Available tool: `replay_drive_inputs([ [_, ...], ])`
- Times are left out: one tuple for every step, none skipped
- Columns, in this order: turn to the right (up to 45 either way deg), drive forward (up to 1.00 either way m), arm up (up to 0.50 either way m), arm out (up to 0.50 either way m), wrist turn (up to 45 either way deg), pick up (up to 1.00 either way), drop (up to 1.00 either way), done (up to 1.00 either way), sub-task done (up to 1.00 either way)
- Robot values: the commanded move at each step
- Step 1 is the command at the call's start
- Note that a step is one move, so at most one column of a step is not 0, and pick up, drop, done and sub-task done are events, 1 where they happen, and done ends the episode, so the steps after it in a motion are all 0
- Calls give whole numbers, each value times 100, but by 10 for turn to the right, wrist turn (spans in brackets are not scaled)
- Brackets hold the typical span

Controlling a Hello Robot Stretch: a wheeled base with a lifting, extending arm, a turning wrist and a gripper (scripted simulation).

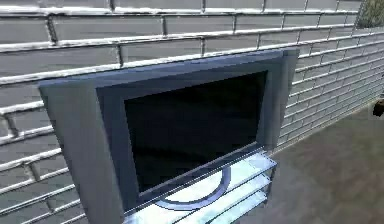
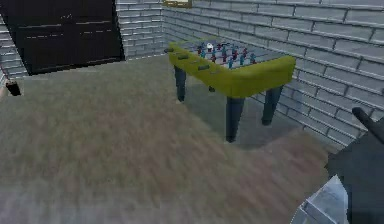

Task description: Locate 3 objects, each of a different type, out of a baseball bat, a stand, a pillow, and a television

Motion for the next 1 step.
replay_drive_inputs([
  [0, 0, 0, 0, 0, 0, 0, 100, 0],
])
